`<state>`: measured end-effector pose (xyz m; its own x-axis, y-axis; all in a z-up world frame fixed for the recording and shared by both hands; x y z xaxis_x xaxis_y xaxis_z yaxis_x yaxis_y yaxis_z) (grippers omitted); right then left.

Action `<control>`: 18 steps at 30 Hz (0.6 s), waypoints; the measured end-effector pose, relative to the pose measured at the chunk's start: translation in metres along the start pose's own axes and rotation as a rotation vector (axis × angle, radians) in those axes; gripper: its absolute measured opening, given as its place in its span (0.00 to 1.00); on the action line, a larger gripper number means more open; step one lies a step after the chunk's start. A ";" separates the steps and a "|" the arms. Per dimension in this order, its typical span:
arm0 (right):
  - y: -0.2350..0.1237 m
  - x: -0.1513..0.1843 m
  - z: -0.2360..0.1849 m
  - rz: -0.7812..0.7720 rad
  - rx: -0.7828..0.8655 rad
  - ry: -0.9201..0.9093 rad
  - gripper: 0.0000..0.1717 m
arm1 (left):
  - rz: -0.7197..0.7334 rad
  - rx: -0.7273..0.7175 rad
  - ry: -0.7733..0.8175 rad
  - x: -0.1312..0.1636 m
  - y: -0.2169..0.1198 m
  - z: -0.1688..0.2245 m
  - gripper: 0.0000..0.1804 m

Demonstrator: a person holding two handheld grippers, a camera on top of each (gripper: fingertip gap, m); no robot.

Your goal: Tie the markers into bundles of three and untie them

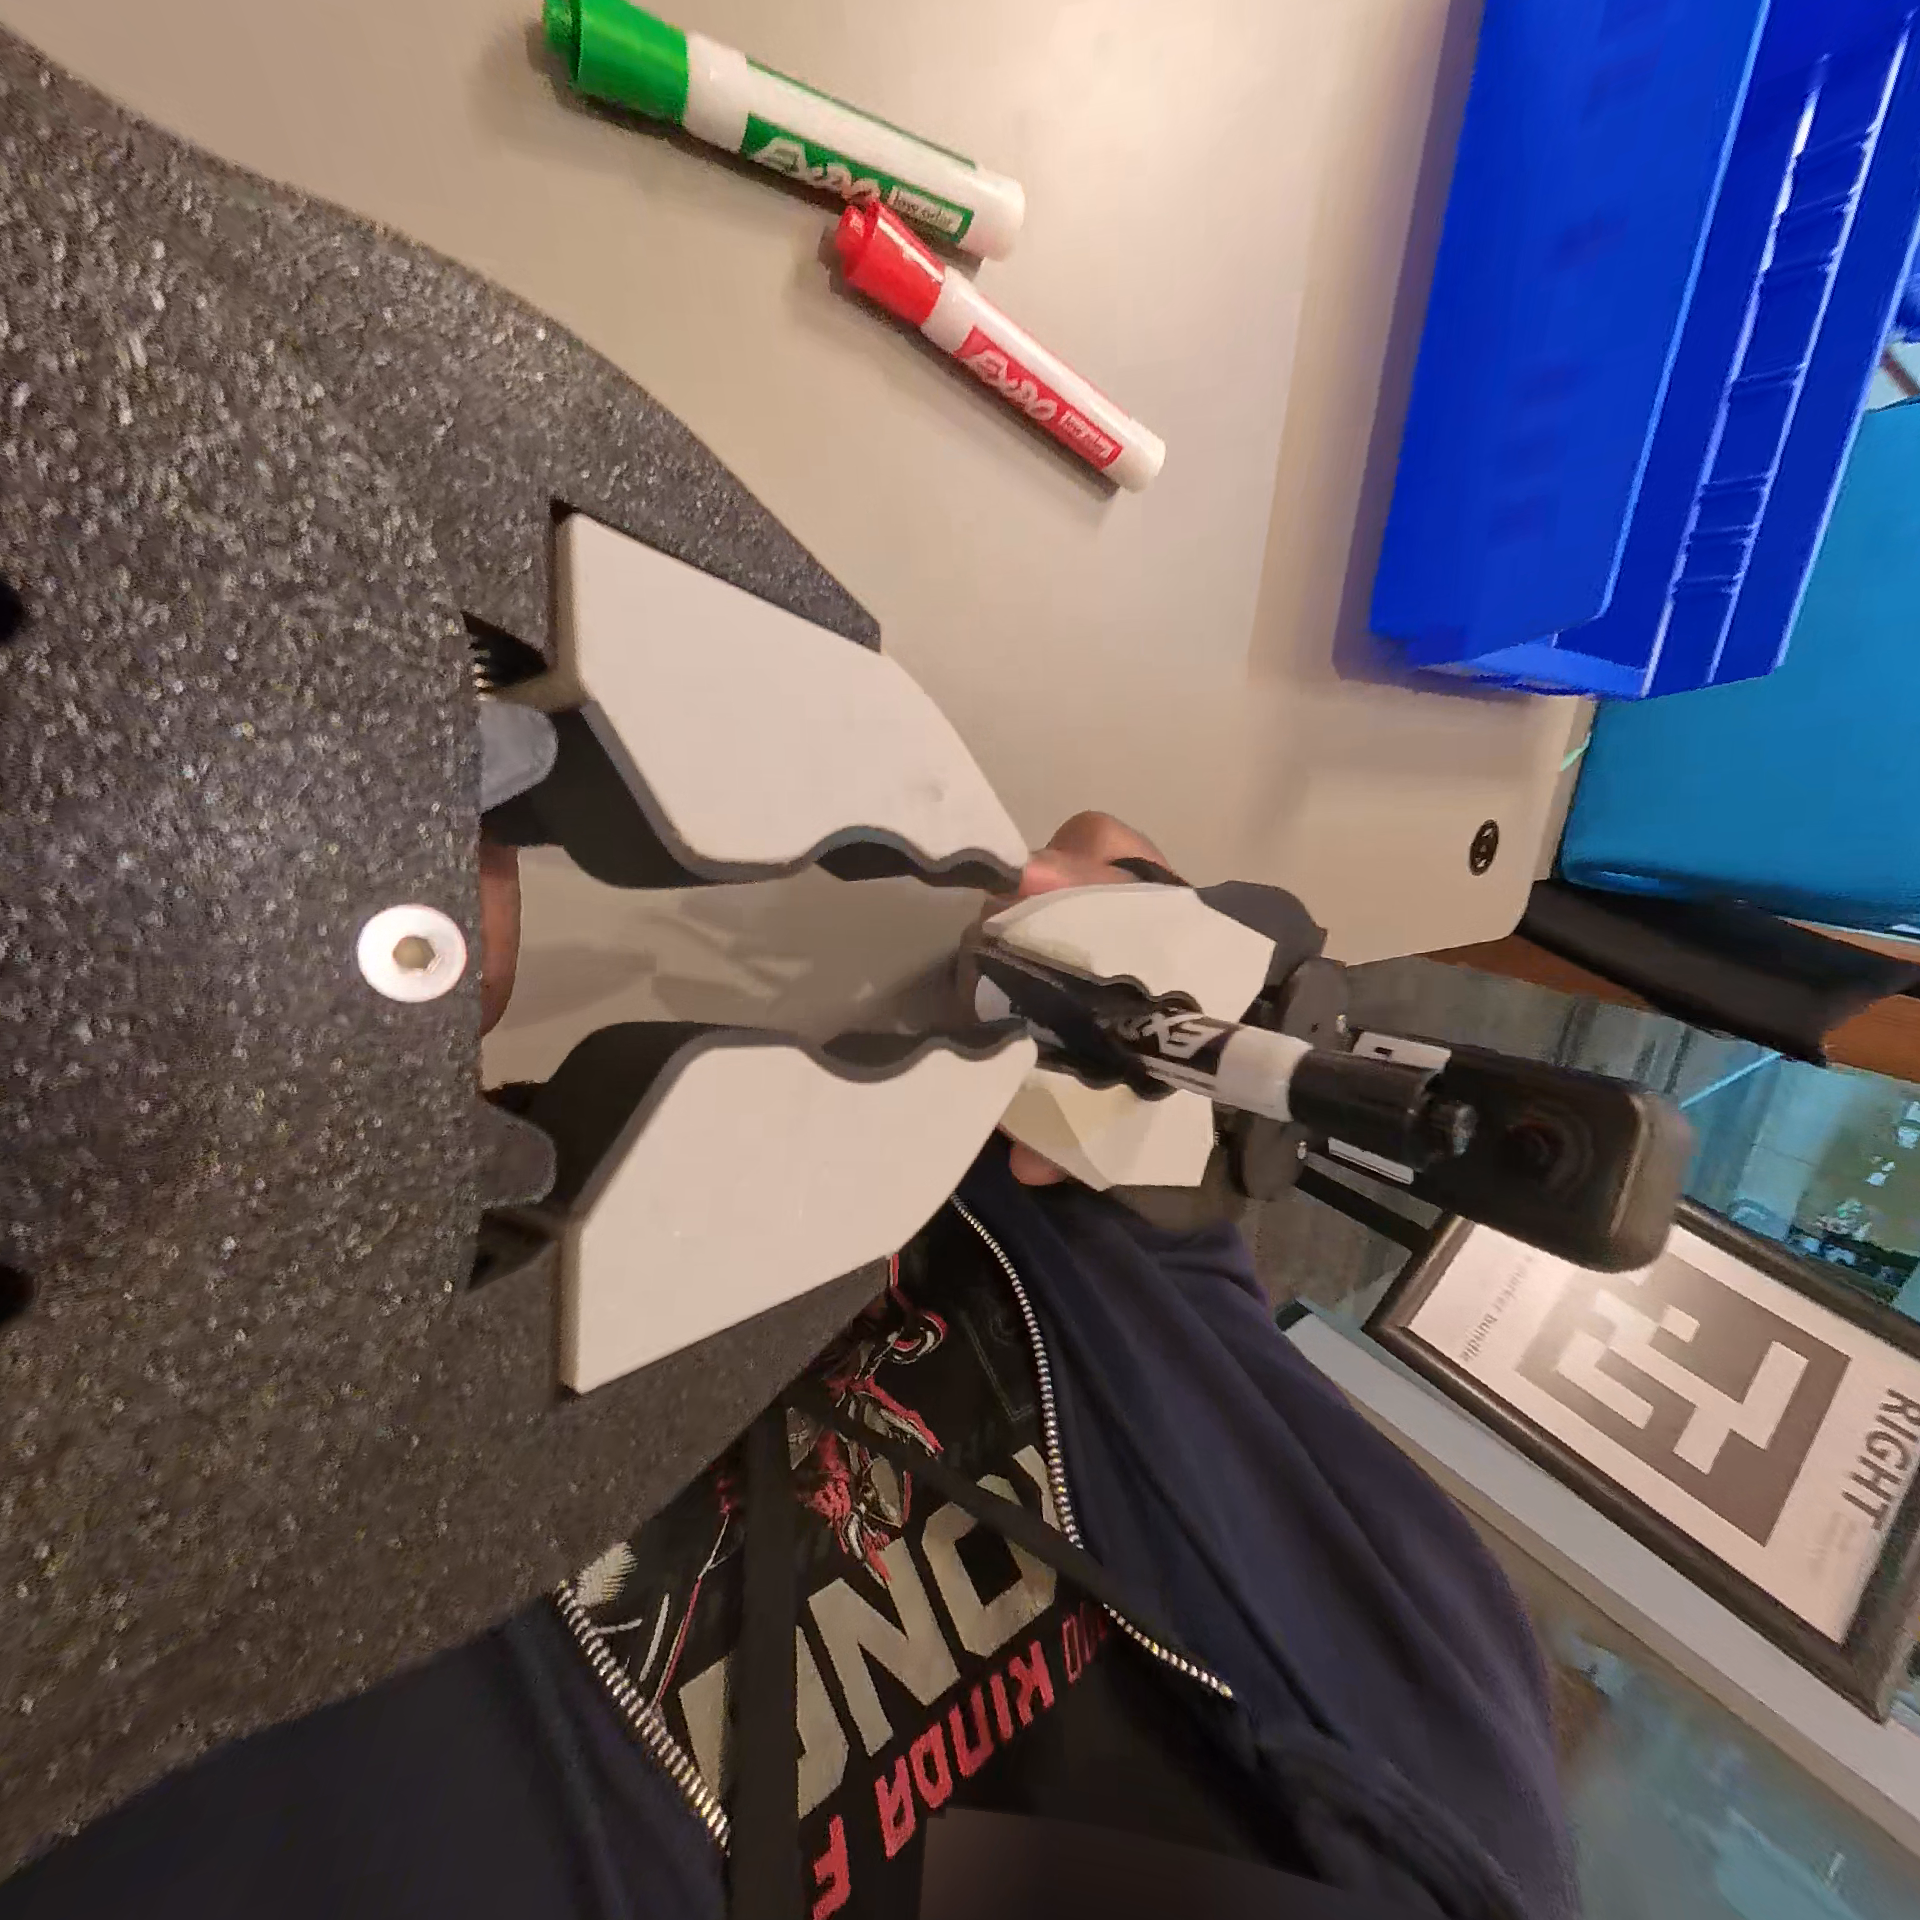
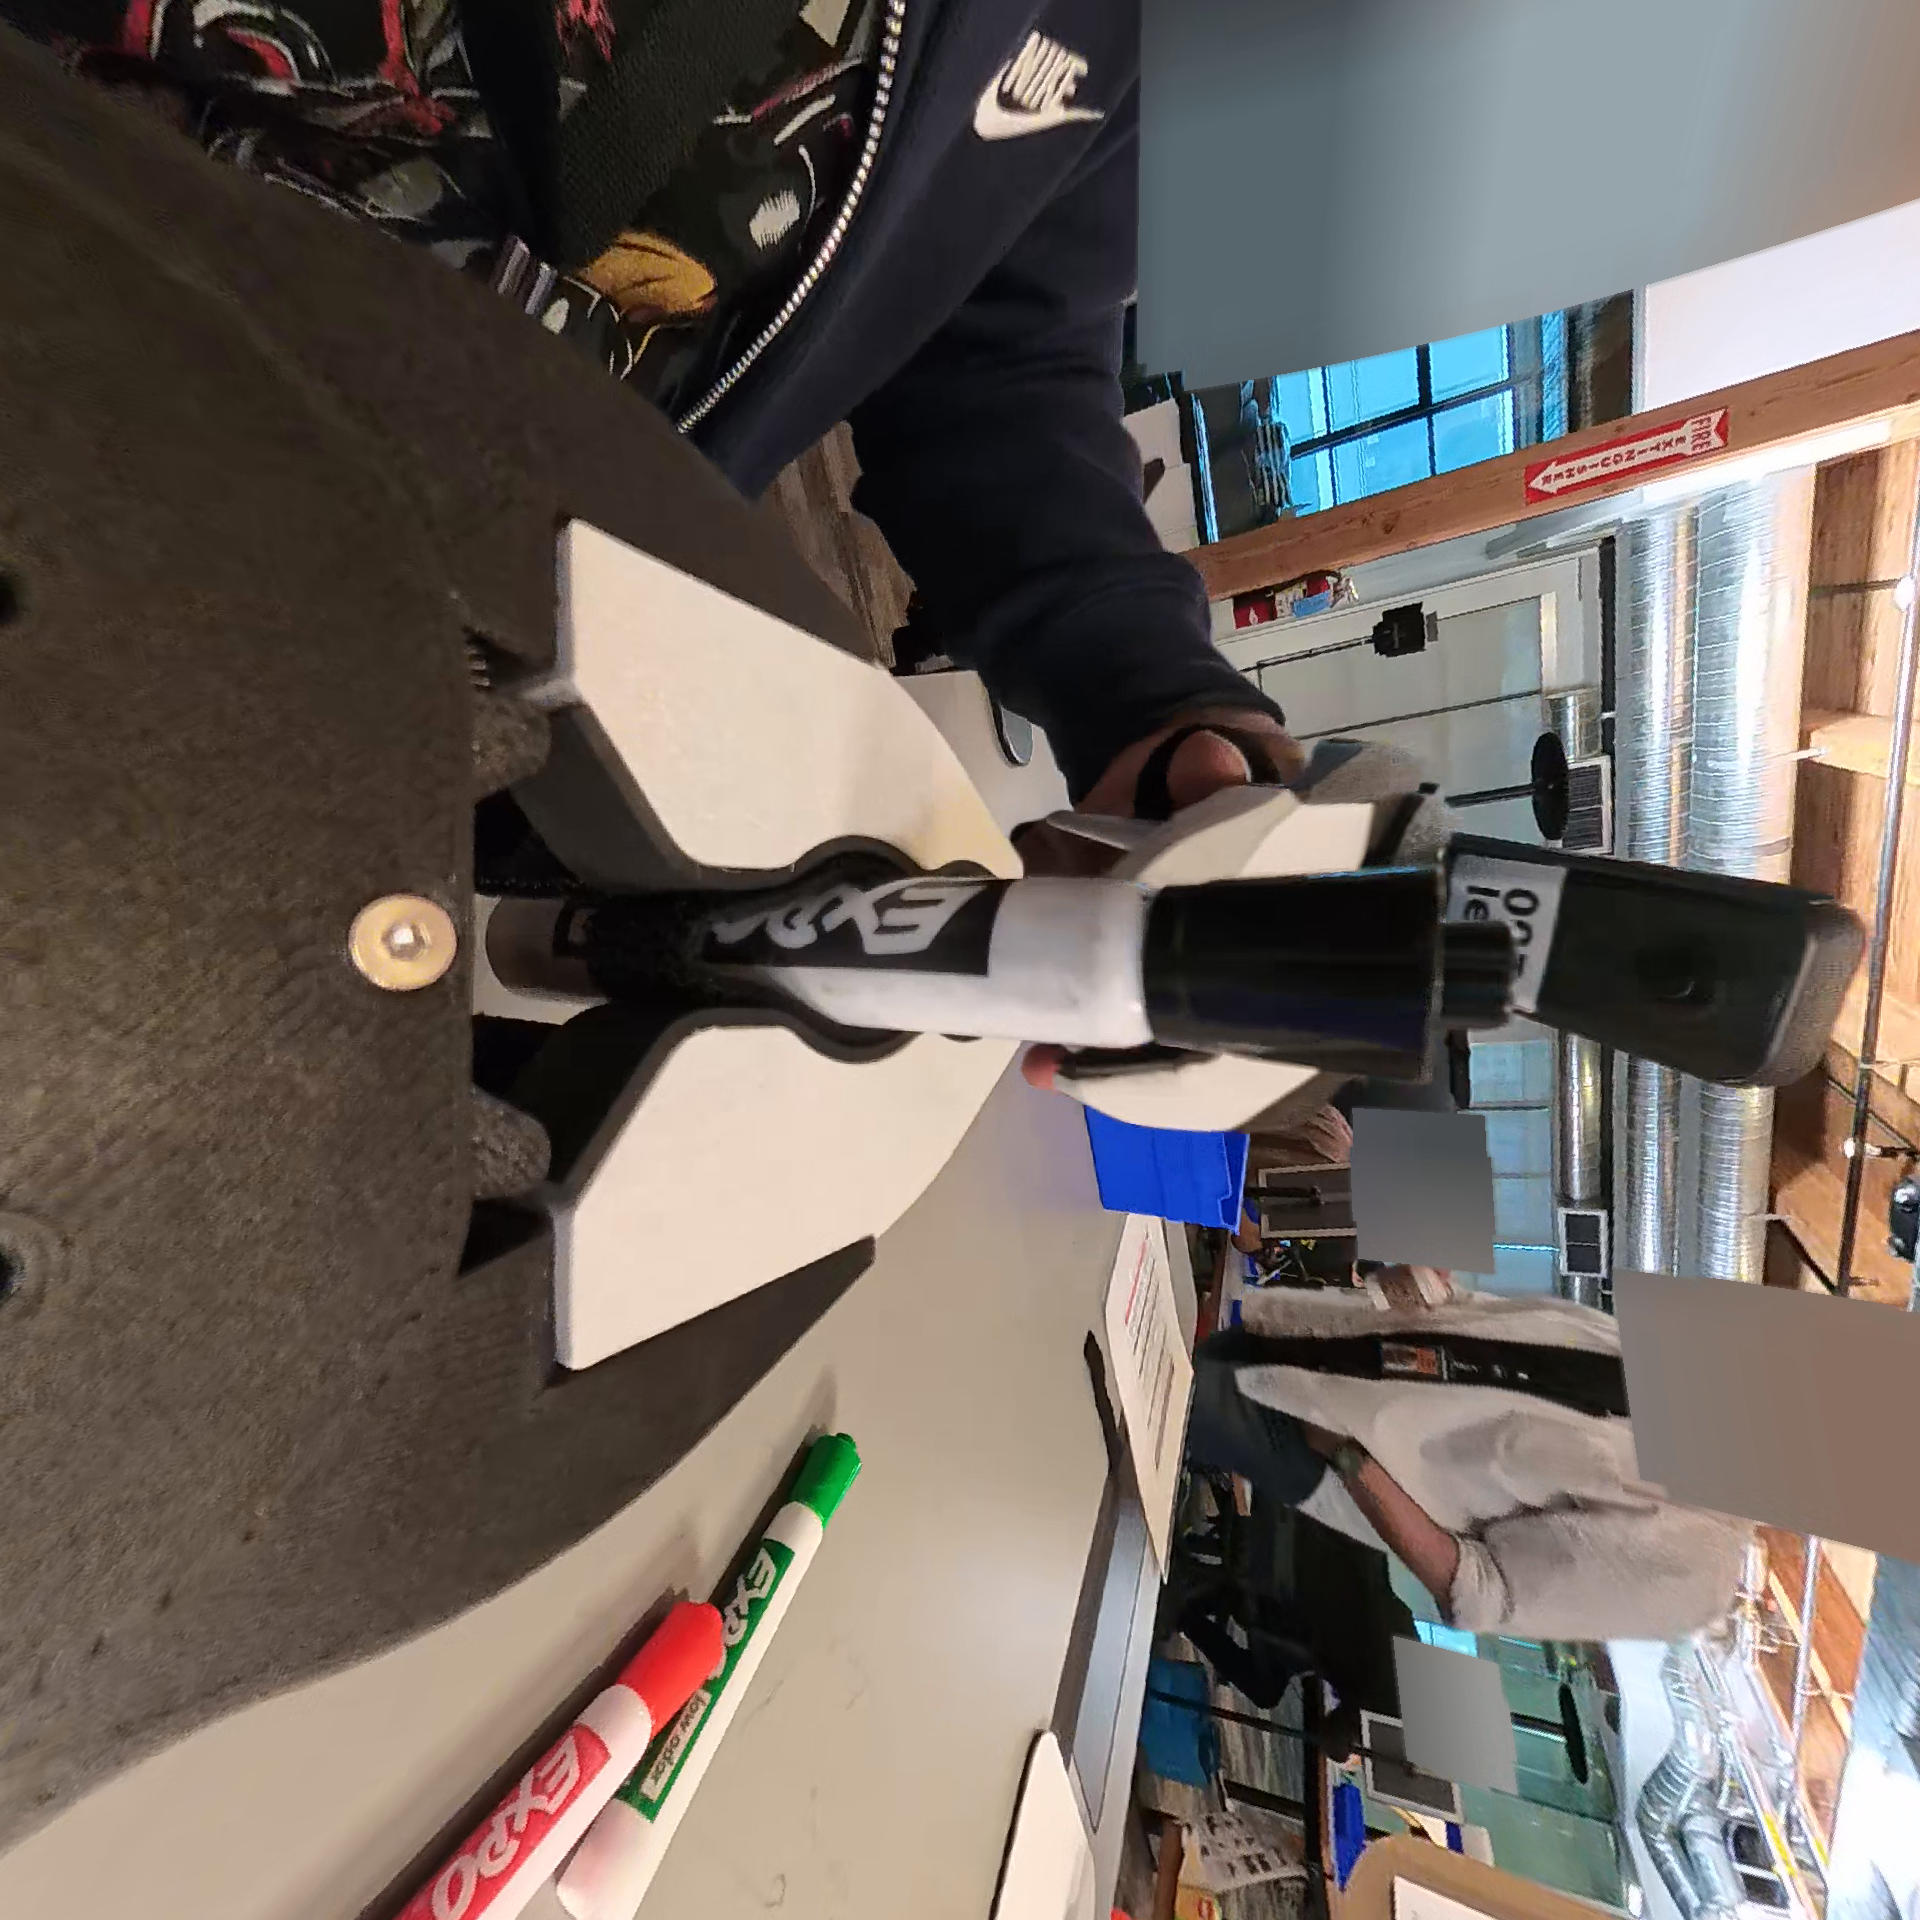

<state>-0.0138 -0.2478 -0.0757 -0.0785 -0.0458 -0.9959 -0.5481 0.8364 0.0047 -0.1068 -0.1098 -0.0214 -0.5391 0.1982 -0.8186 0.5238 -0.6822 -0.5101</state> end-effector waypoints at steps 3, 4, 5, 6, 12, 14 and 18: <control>0.000 0.000 -0.001 0.010 0.012 -0.013 0.12 | 0.000 0.001 0.018 0.002 0.005 0.006 0.11; -0.001 0.000 -0.002 0.014 0.016 -0.017 0.12 | 0.007 -0.002 0.029 0.001 0.006 0.008 0.07; -0.001 -0.001 -0.002 0.021 0.020 -0.020 0.12 | 0.016 -0.009 0.040 0.001 0.007 0.010 0.02; -0.001 -0.001 -0.002 0.024 0.023 -0.021 0.14 | 0.025 -0.018 0.054 0.000 0.007 0.011 0.01; -0.004 -0.002 -0.001 0.047 0.025 -0.012 0.15 | 0.030 -0.031 0.172 -0.002 0.007 0.019 0.01; -0.005 -0.002 -0.001 0.056 0.027 -0.016 0.15 | 0.024 -0.043 0.215 -0.003 0.007 0.021 0.01; -0.005 -0.003 -0.001 0.080 0.025 0.007 0.15 | 0.020 -0.052 0.243 -0.007 0.007 0.021 0.01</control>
<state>-0.0112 -0.2526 -0.0727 -0.1268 0.0177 -0.9918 -0.5190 0.8509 0.0816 -0.1131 -0.1309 -0.0135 -0.3573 0.3522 -0.8650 0.5692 -0.6522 -0.5007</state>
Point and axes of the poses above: each gripper's, where its closed fingertips meet, y out along the fingers, x out of its underside, z = x × y across the jaws, the point moved 9 cm from there along -y, back along the fingers, and after that the axes turned 9 degrees about -z, right-handed, at the moved point
